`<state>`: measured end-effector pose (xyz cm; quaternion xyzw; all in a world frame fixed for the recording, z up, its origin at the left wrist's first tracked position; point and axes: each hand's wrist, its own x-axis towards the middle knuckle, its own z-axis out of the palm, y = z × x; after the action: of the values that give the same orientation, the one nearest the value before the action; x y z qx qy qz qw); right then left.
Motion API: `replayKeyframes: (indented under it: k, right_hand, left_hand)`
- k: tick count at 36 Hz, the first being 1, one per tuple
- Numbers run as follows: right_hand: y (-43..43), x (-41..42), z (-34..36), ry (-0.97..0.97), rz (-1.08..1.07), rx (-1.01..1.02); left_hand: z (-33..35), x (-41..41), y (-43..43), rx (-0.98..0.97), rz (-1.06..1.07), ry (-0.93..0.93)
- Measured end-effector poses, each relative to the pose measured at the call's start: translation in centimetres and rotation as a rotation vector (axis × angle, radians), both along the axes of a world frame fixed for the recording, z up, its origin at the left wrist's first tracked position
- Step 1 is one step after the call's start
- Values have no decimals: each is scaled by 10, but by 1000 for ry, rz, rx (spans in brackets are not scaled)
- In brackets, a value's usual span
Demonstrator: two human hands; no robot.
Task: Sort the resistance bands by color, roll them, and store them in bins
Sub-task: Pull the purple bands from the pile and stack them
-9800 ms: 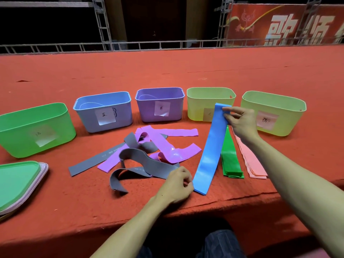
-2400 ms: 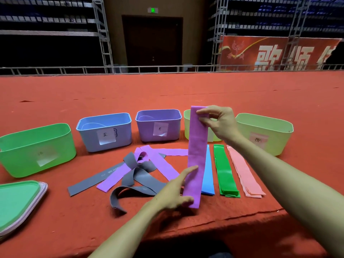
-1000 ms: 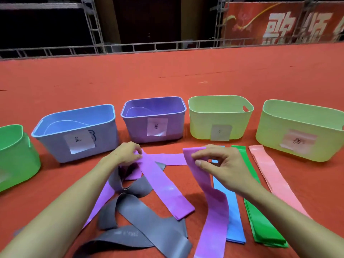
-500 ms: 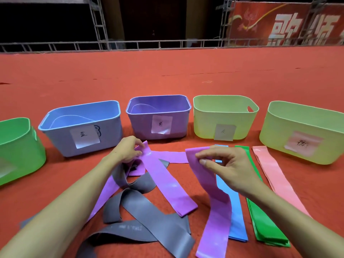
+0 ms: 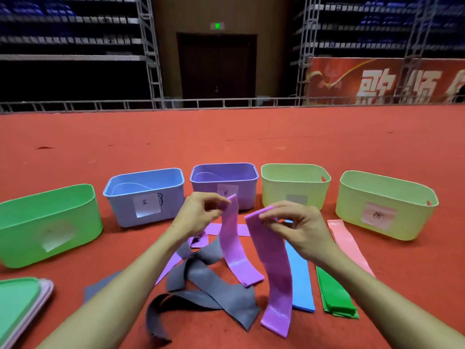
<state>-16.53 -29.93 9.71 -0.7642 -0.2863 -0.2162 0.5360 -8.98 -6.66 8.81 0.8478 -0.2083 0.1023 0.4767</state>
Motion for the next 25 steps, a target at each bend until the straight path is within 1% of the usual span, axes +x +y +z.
replayKeyframes:
  k: [4,9,13,20,25]
  right_hand:
    - [5,-12,11,-4,-5,6]
    - [10,-18,16,10,-25,19]
    - [14,-24,19,38,-47,37]
    - [17,-34,28,17,-61,23]
    - [16,-40,32,16,-71,6]
  left_hand:
    - [20,-31,-8,-152,-82,-1]
    - [33,-62,-15,-299,-111,37]
    - [38,-77,-17,-297,-122,6]
    - [49,-95,-19,-293,-208,0]
    - [56,-101,-21,-237,-239,-2]
